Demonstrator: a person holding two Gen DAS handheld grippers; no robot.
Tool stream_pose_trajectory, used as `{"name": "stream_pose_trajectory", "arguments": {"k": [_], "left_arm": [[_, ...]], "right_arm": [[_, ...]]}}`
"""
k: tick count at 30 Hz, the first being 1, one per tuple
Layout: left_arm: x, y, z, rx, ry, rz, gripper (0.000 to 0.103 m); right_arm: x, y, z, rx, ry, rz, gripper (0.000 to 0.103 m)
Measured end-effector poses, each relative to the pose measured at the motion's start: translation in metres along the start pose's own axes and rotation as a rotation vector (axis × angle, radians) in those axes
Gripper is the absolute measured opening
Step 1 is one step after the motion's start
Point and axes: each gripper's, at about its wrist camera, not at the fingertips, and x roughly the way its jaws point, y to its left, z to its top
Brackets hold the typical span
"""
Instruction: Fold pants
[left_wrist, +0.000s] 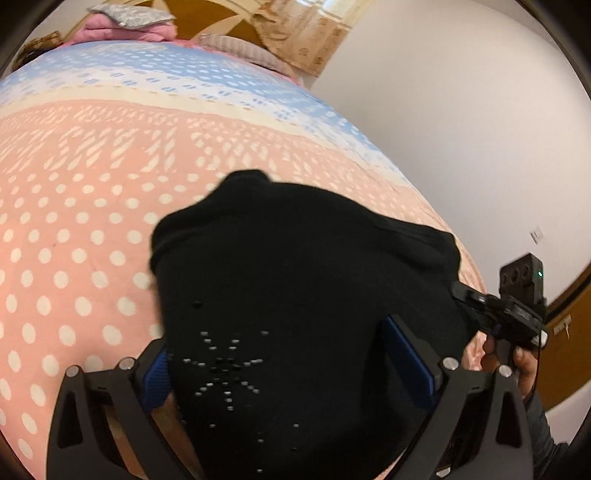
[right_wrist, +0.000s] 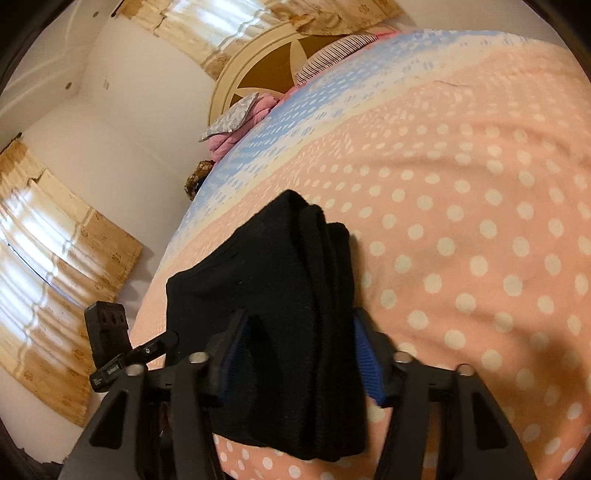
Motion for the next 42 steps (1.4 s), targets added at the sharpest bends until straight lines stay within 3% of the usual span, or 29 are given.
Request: {"name": "stream_pose_trajectory", "arguments": {"k": [2, 3, 7, 8, 13, 20, 33, 38, 42], "left_arm": [[-0.001, -0.002, 0.000, 0.002, -0.006, 0.014, 0.076], [-0.002, -0.001, 0.000, -0.003, -0.012, 0.011, 0.072], [-0.012, 0.005, 0.000, -0.015, -0.030, -0.035, 0.033], [-0.015, 0.004, 0.001, -0.018, -0.034, -0.044, 0.030], [-0.039, -0.005, 0.001, 0.018, -0.085, -0.039, 0.028], [-0.093, 0.027, 0.015, -0.007, -0.186, 0.004, 0.027], [-0.179, 0.151, 0.036, -0.132, -0.342, 0.307, 0.027], [-0.180, 0.191, 0.034, -0.184, -0.339, 0.385, 0.027], [-0.167, 0.217, 0.021, -0.235, -0.286, 0.412, 0.029]], "right_arm": [[-0.003, 0.009, -0.002, -0.027, -0.002, 0.008, 0.031], [-0.006, 0.015, -0.004, -0.038, -0.005, 0.027, 0.029], [-0.015, 0.035, -0.008, -0.091, -0.032, 0.031, 0.027], [-0.017, 0.041, -0.007, -0.104, -0.038, 0.031, 0.027], [-0.023, 0.074, 0.003, -0.173, -0.048, 0.039, 0.026], [0.013, 0.117, 0.030, -0.247, 0.000, 0.078, 0.026], [0.220, 0.266, 0.066, -0.397, 0.203, 0.229, 0.026], [0.290, 0.288, 0.063, -0.399, 0.281, 0.244, 0.026], [0.337, 0.282, 0.053, -0.369, 0.357, 0.210, 0.027]]}}
